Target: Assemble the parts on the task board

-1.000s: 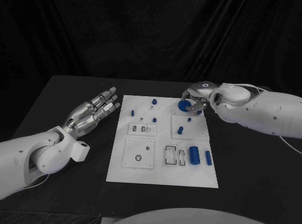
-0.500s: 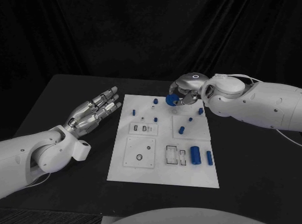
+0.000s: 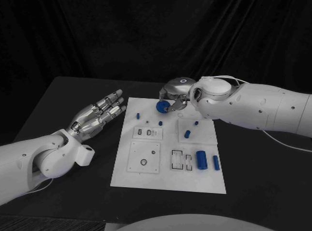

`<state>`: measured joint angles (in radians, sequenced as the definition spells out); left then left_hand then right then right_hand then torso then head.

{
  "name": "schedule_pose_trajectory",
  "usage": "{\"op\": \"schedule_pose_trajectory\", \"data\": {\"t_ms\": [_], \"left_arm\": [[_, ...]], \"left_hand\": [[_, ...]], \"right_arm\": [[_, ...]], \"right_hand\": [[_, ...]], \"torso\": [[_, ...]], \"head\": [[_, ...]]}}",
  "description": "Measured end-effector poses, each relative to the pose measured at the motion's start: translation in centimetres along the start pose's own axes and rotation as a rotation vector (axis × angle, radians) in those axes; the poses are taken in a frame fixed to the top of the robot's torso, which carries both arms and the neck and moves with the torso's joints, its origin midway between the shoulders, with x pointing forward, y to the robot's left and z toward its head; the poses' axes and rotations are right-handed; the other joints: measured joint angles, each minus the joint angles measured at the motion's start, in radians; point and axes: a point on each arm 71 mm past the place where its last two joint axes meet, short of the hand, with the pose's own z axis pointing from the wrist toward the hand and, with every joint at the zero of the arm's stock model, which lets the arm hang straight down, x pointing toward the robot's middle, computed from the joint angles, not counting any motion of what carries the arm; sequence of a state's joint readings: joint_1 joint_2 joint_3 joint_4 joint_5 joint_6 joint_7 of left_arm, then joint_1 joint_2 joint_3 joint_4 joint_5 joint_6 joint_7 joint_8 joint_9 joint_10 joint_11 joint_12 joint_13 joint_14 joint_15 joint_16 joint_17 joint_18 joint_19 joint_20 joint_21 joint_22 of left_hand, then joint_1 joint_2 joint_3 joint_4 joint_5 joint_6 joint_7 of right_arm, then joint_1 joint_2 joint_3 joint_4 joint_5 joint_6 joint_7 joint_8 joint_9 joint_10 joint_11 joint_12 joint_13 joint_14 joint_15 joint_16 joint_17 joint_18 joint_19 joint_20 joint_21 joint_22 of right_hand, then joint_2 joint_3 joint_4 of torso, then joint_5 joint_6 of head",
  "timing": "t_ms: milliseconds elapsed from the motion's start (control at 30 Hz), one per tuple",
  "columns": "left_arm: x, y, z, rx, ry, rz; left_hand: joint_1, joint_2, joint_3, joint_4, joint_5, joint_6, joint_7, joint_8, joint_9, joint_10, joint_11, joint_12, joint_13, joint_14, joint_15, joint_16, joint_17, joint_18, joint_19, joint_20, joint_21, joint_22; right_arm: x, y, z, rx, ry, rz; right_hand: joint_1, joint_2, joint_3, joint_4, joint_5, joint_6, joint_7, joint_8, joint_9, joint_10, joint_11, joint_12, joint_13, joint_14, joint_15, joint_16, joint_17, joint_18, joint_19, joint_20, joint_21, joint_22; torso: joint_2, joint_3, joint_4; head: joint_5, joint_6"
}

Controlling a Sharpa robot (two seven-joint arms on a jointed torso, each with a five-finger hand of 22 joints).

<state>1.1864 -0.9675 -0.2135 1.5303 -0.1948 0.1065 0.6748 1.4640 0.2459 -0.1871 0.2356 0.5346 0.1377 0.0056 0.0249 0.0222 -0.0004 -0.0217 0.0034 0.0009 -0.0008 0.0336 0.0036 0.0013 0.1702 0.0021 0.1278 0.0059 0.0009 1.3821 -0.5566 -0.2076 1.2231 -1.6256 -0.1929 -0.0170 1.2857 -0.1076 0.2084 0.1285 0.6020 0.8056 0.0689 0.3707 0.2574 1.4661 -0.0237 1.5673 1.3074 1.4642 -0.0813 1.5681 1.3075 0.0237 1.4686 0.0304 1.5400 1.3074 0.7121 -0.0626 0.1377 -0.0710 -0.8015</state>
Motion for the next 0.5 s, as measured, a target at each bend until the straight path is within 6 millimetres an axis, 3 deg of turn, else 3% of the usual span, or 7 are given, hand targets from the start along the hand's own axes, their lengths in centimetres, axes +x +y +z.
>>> {"op": "schedule_pose_trajectory", "data": {"t_ms": [500], "left_arm": [[0.2, 0.1, 0.2, -0.001, 0.008, -0.005]], "left_hand": [[0.000, 0.000, 0.000, 0.000, 0.000, 0.000, 0.000, 0.000, 0.000, 0.000, 0.000, 0.000, 0.000, -0.001, 0.001, 0.000, 0.000, 0.000, -0.003, 0.003, 0.000, 0.000]], "right_arm": [[1.1, 0.5, 2.0, 0.005, 0.045, -0.001]], "right_hand": [[-0.006, -0.005, 0.017, -0.003, -0.015, -0.017, 0.005, 0.030, 0.000, 0.000, 0.000, 0.000, 0.001, 0.003, 0.003, 0.000, 0.000, 0.000, -0.004, 0.004, -0.004, 0.000]], "torso": [[0.000, 0.0003, -0.0001]], "head": [[0.005, -0.004]]}}
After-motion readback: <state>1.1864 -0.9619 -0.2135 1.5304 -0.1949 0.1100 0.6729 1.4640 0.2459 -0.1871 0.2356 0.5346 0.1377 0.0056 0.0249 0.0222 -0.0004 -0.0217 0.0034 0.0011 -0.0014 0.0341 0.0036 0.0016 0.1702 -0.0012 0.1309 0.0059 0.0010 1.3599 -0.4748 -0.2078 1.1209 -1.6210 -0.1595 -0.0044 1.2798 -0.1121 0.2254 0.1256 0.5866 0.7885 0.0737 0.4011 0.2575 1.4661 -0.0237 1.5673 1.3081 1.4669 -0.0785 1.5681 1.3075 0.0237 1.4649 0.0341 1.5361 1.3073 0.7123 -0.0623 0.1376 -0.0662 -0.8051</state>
